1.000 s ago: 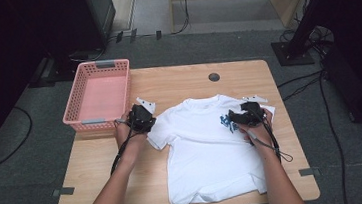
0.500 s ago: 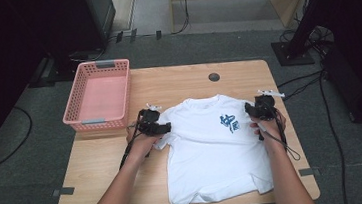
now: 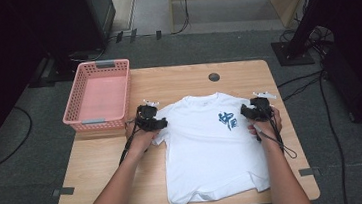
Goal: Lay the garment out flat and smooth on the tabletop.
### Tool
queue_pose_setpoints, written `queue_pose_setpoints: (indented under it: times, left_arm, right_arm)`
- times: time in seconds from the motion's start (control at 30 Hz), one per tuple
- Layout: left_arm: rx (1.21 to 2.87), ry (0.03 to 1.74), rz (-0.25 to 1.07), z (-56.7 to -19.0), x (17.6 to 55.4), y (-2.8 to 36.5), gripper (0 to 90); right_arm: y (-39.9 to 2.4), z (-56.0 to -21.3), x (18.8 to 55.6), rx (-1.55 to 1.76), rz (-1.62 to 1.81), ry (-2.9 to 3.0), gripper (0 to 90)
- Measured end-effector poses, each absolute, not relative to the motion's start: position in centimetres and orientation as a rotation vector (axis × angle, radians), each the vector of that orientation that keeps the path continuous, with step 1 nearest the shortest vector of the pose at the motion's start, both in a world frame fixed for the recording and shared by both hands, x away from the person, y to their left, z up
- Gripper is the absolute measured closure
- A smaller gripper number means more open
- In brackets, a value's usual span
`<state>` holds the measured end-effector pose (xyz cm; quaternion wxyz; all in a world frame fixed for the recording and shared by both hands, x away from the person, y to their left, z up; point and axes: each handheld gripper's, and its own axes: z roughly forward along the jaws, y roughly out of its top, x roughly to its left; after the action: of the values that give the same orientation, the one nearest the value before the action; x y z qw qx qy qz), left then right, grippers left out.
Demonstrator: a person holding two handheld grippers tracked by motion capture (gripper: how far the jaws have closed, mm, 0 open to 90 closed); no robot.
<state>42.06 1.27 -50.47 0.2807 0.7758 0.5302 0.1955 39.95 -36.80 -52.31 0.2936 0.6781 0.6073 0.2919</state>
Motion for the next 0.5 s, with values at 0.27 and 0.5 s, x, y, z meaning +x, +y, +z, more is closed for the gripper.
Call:
queue_pose_setpoints:
  times: [0.27, 0.5]
  left_arm:
    - [2.03, 1.476, 0.58, -50.7, 44.2, 1.4, 31.5]
    - [1.956, 1.496, 0.617, -51.2, 45.2, 1.3, 28.1]
  right_arm:
    - [-36.3, -52.1, 41.1, 1.823, 0.764, 1.647, 31.0]
    - [-36.0, -52.3, 42.0, 1.773, 0.801, 1.688, 26.8]
